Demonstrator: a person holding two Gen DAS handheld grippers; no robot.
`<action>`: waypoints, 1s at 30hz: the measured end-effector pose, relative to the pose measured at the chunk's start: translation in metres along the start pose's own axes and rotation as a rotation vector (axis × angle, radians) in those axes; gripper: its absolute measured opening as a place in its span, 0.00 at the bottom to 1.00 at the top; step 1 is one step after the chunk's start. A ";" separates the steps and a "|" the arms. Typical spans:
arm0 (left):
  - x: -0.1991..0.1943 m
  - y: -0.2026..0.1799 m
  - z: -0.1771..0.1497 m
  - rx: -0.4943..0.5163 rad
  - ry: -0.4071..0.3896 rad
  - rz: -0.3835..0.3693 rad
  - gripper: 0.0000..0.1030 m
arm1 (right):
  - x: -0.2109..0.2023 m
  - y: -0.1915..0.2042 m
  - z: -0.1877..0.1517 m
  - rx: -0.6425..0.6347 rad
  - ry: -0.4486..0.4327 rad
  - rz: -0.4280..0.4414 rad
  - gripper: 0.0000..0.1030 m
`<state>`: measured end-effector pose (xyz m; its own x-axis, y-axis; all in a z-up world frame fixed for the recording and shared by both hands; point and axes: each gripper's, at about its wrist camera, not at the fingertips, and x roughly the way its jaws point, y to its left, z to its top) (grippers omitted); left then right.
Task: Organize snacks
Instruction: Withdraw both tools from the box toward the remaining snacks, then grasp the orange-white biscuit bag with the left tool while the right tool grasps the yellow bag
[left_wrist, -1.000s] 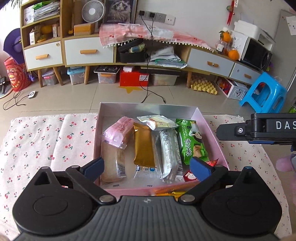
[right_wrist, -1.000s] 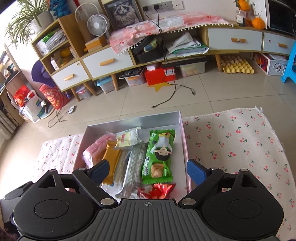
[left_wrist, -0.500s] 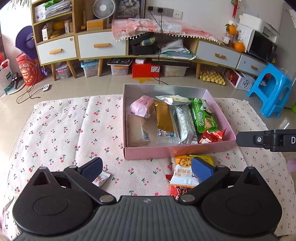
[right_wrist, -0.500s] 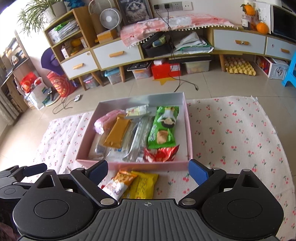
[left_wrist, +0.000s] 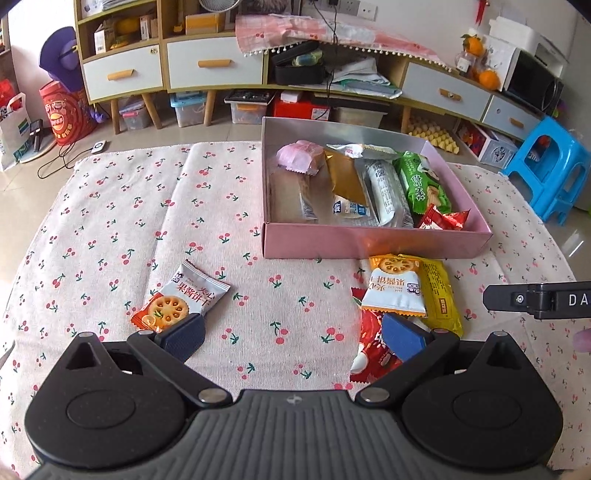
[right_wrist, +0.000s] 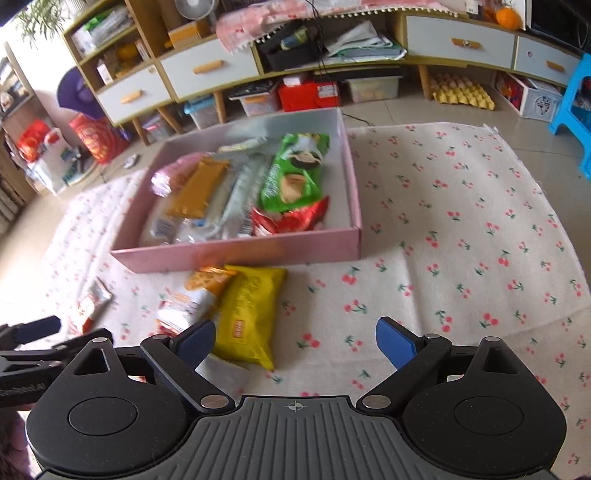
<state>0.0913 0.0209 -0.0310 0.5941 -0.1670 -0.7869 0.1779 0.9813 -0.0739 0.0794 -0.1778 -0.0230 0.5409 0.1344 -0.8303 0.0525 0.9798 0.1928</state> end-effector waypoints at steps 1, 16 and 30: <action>0.001 -0.001 0.000 0.011 0.002 -0.004 0.97 | 0.003 -0.001 -0.001 0.000 0.013 -0.007 0.92; 0.034 -0.030 0.012 0.029 -0.022 -0.209 0.58 | 0.022 -0.030 0.005 0.115 0.090 -0.068 0.92; 0.040 -0.027 0.017 -0.012 0.014 -0.170 0.40 | 0.034 -0.023 0.008 0.114 0.090 -0.020 0.92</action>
<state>0.1236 -0.0144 -0.0506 0.5450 -0.3292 -0.7711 0.2650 0.9402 -0.2141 0.1034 -0.1974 -0.0510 0.4611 0.1326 -0.8774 0.1602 0.9601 0.2293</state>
